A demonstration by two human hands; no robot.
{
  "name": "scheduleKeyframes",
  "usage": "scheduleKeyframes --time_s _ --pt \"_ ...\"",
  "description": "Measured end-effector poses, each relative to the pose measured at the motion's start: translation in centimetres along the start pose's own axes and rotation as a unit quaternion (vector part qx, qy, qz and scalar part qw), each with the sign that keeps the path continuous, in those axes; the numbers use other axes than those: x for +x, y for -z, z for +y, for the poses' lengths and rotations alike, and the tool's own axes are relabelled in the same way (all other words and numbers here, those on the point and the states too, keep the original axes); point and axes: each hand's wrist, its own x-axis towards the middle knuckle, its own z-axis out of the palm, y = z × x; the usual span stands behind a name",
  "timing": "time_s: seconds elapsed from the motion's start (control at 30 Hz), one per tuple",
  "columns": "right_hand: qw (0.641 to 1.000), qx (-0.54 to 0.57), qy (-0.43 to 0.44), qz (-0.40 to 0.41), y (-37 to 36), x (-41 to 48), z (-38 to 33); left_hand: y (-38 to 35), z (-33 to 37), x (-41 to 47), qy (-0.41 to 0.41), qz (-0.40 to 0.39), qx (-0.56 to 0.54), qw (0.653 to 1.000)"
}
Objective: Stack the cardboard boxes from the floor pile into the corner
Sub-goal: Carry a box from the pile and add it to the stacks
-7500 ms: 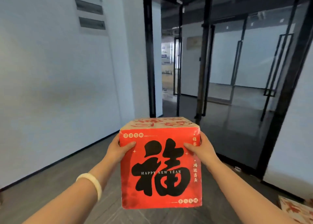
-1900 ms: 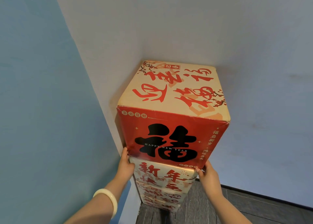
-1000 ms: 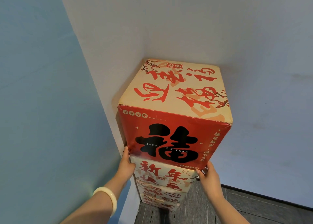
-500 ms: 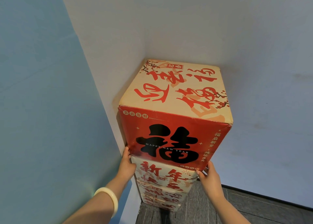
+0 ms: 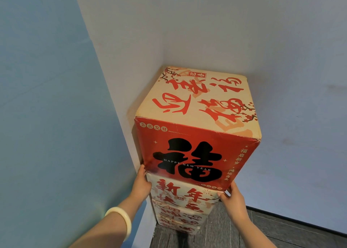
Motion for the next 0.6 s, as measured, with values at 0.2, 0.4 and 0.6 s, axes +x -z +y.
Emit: scheduleKeyframes --time_s 0.2,0.4,0.6 --pt "1.0 -0.014 -0.005 -0.013 0.4 -0.1 0.4 0.1 0.4 -0.6 0.001 -0.011 0.008 1.0" --pt "1.0 -0.021 -0.01 -0.021 0.9 -0.3 0.7 0.2 1.2 -1.5 0.01 -0.033 0.014 0.999" --pt "0.998 -0.045 -0.042 -0.021 1.5 -1.2 0.9 -0.2 2.1 -3.4 0.034 -0.043 0.02 0.998"
